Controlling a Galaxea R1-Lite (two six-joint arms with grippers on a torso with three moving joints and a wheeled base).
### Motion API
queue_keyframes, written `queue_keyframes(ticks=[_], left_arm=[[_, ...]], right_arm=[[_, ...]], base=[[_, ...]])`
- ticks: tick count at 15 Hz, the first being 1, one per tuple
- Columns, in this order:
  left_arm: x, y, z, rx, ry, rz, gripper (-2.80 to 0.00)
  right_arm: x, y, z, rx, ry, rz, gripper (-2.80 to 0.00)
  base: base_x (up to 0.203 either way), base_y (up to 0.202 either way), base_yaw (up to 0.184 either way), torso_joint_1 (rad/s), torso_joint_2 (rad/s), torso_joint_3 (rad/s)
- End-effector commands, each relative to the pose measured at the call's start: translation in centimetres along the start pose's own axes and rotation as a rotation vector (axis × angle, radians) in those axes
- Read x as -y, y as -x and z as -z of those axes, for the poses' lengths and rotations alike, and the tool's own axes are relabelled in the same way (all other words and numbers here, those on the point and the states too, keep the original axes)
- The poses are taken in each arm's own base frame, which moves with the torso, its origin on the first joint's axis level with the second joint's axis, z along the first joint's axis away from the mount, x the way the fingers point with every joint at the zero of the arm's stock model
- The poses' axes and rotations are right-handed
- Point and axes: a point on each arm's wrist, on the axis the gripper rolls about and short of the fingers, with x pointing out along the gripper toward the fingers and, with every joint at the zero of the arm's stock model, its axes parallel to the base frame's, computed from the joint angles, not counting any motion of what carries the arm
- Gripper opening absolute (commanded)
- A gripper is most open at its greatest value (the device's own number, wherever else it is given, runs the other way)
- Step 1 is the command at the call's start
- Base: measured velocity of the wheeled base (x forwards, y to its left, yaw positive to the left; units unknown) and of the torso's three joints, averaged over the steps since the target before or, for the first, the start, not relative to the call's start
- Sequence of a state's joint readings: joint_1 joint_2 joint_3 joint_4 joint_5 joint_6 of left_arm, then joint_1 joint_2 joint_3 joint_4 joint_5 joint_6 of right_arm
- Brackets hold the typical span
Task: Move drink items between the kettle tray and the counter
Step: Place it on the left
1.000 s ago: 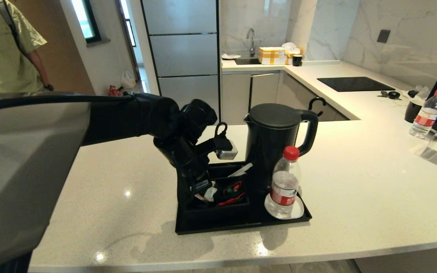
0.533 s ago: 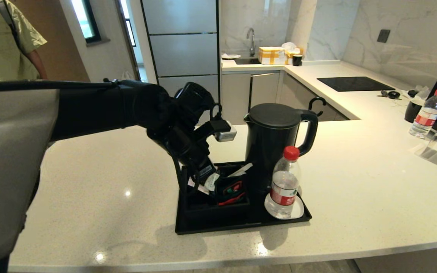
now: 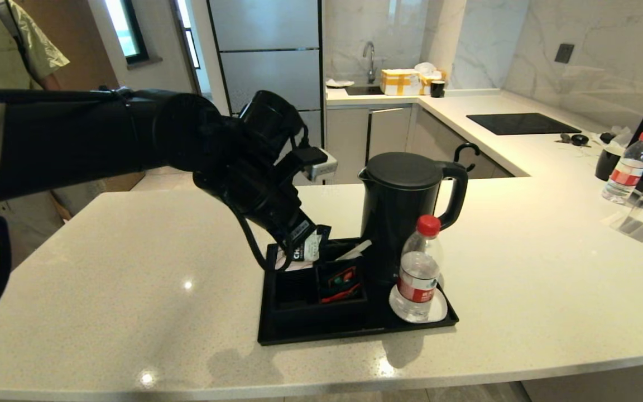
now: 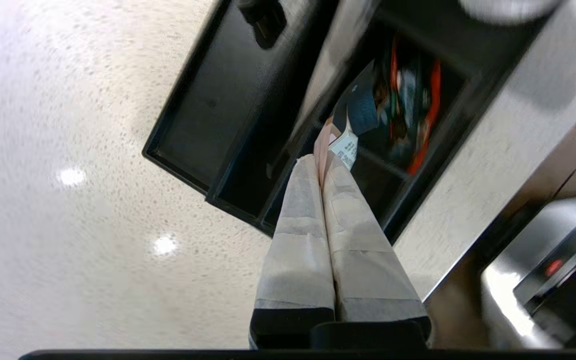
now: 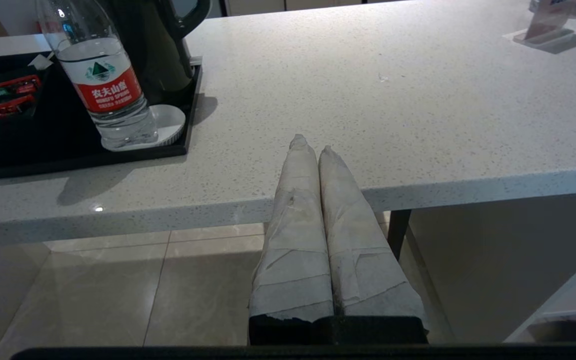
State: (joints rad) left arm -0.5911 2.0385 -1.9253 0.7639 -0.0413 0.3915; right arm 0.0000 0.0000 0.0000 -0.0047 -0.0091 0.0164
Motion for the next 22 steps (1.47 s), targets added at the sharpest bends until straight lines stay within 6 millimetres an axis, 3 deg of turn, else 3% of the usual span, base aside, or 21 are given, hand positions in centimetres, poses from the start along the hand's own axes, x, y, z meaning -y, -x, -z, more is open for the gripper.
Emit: queue_keyframes(ticks=[1, 5, 7, 9, 12, 15, 22], left_arm=[[-0.1, 0.8, -0.2, 0.023, 0.044, -0.011, -2.80], [-1.0, 1.6, 0.0, 0.032, 0.203, -0.070, -2.80], [-2.5, 1.6, 0.9, -0.006, 0.444, -0.216, -2.80], [-3.7, 1.8, 1.8, -0.035, 0.575, -0.333, -2.80], [-6.4, 3.3, 3.8, -0.022, 0.848, -0.449, -2.80], [-6.9, 4.2, 4.8, -0.027, 0.931, -0.479, -2.80], [-7.8, 3.4, 11.2, -0.217, 1.074, -0.608, -2.80]], right_arm=[[0.0, 0.0, 0.0, 0.000, 0.000, 0.000, -2.80], [0.0, 0.0, 0.0, -0.002, 0.000, 0.000, -2.80], [0.0, 0.0, 0.0, 0.001, 0.000, 0.000, -2.80], [0.0, 0.0, 0.0, 0.000, 0.000, 0.000, -2.80], [0.0, 0.0, 0.0, 0.000, 0.000, 0.000, -2.80], [0.0, 0.0, 0.0, 0.001, 0.000, 0.000, -2.80], [0.0, 0.0, 0.0, 0.000, 0.000, 0.000, -2.80]], base=[[0.000, 0.000, 0.000, 0.000, 0.00, 0.000], [0.000, 0.000, 0.000, 0.000, 0.00, 0.000], [0.000, 0.000, 0.000, 0.000, 0.00, 0.000], [0.000, 0.000, 0.000, 0.000, 0.00, 0.000], [0.000, 0.000, 0.000, 0.000, 0.00, 0.000], [0.000, 0.000, 0.000, 0.000, 0.00, 0.000], [0.000, 0.000, 0.000, 0.000, 0.00, 0.000]])
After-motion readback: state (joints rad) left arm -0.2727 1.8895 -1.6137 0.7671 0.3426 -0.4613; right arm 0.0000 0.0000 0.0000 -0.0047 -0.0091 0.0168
